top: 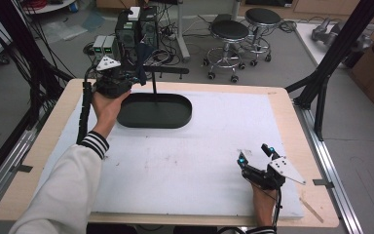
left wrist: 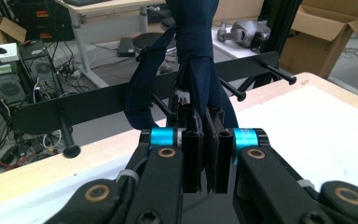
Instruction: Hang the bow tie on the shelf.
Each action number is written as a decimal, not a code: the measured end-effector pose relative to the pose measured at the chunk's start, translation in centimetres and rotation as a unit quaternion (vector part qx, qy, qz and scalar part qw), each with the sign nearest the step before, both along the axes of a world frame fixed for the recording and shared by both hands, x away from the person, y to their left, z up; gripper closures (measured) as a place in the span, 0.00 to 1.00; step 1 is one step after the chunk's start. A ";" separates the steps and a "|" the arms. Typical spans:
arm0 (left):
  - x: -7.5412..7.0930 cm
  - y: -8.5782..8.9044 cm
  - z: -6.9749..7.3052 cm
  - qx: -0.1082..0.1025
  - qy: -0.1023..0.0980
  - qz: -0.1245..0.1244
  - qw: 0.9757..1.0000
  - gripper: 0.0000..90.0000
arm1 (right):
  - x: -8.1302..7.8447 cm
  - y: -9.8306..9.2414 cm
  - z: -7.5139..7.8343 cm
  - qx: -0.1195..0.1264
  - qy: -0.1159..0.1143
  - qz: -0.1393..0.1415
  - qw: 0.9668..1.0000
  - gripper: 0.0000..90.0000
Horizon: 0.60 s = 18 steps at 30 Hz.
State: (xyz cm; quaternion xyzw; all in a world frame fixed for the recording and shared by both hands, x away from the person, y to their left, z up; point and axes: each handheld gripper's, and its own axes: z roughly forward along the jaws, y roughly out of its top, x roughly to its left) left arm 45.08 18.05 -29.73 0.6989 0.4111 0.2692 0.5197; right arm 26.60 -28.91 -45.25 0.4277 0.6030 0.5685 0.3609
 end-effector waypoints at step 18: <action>1.0 -1.7 -1.8 0.010 0.016 -0.005 1.000 0.96 | 0.0 -0.1 0.0 0.001 -0.001 -0.001 1.000 0.11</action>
